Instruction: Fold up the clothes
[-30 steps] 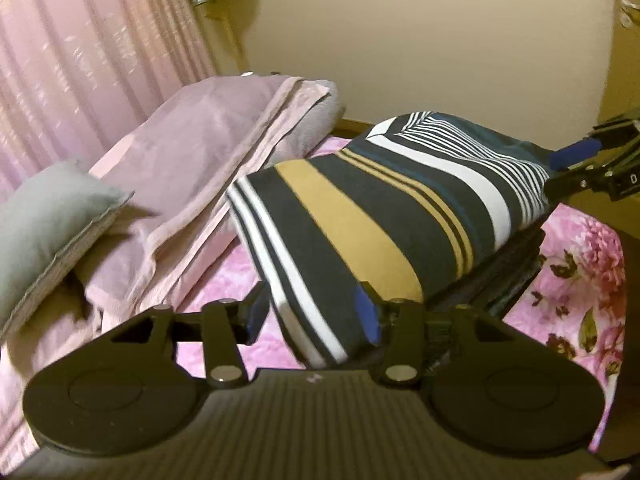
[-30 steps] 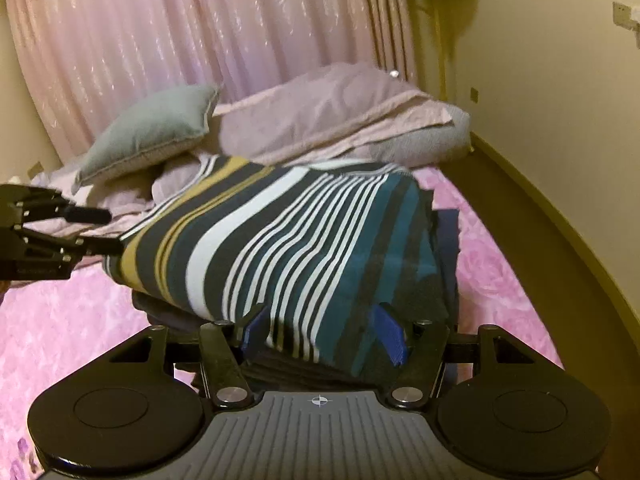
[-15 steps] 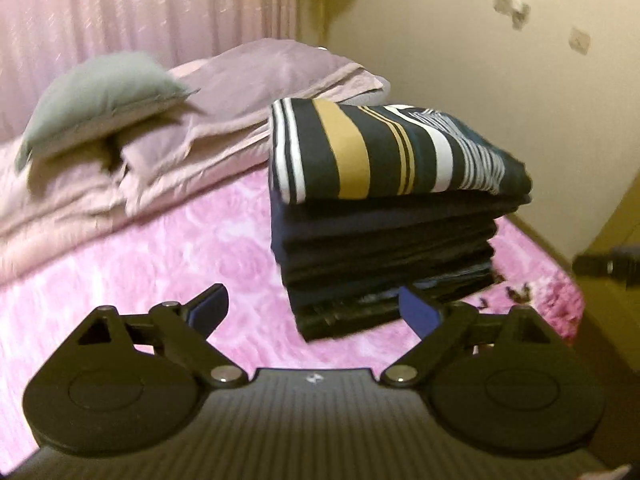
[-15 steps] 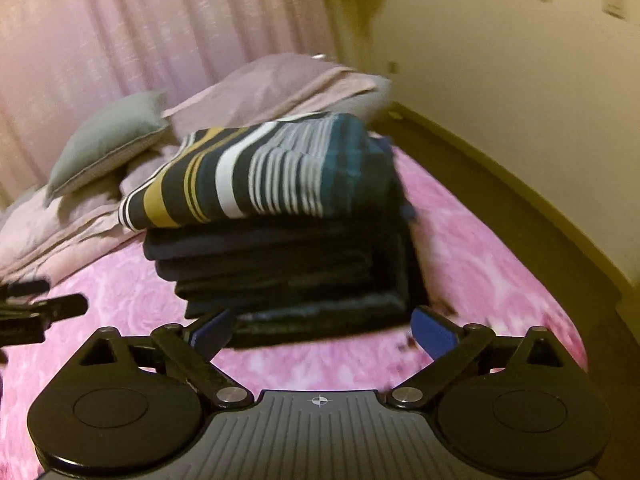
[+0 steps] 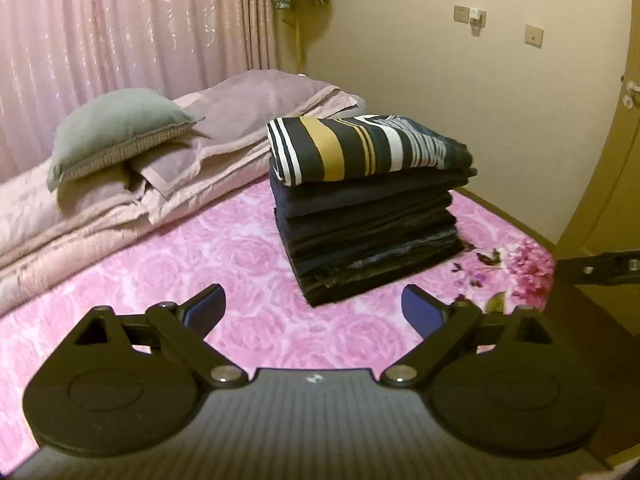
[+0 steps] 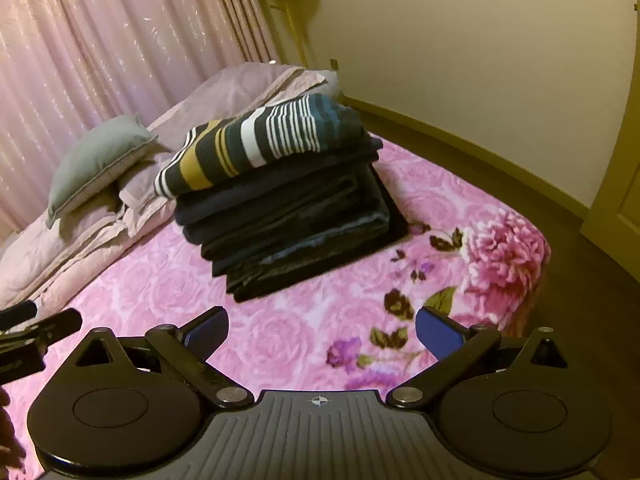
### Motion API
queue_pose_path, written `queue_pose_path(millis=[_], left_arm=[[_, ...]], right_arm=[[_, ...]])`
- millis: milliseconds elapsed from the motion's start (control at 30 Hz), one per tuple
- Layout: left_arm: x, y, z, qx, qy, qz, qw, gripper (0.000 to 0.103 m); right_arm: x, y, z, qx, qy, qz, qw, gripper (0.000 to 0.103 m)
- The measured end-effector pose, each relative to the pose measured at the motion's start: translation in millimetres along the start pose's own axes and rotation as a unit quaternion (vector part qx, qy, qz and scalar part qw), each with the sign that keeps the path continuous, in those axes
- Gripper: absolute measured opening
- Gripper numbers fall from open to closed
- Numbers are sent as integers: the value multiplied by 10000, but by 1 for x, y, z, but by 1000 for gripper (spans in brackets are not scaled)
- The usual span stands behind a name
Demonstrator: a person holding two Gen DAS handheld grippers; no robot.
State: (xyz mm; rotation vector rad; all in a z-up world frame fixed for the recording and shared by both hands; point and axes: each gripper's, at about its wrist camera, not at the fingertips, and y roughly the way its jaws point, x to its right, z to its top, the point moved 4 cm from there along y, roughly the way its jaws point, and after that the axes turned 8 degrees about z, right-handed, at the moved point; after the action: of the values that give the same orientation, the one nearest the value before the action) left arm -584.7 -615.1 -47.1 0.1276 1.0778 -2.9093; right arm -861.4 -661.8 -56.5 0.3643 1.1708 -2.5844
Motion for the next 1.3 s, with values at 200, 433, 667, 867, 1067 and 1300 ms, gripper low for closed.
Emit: queue_pose_path(millis=[200,433,667,867,1067,1300], left_arm=[[4,-9,4,-129,-232,68,9996,94],[25,-4,24,-107,-642,329,9973,94],[49,5,26,-446,-680,689,9943,94],[61,12,26,-659,-748,608,9932,94],[67,14,27,-688,-738,646,9928,95],[70,18,26,-720,-712,662,9927,96]], right_arm=[[-16,-8,13,124,-295,235,9992,102],[-9,-15,36,117,-761,408,9962,102],[12,-15,50,-45,-980,379,9945,102],[23,-11,51,-100,-945,427,9946,102],[27,-9,49,-128,-854,497,9950,102],[23,-5,46,-204,-871,525,9946,102]])
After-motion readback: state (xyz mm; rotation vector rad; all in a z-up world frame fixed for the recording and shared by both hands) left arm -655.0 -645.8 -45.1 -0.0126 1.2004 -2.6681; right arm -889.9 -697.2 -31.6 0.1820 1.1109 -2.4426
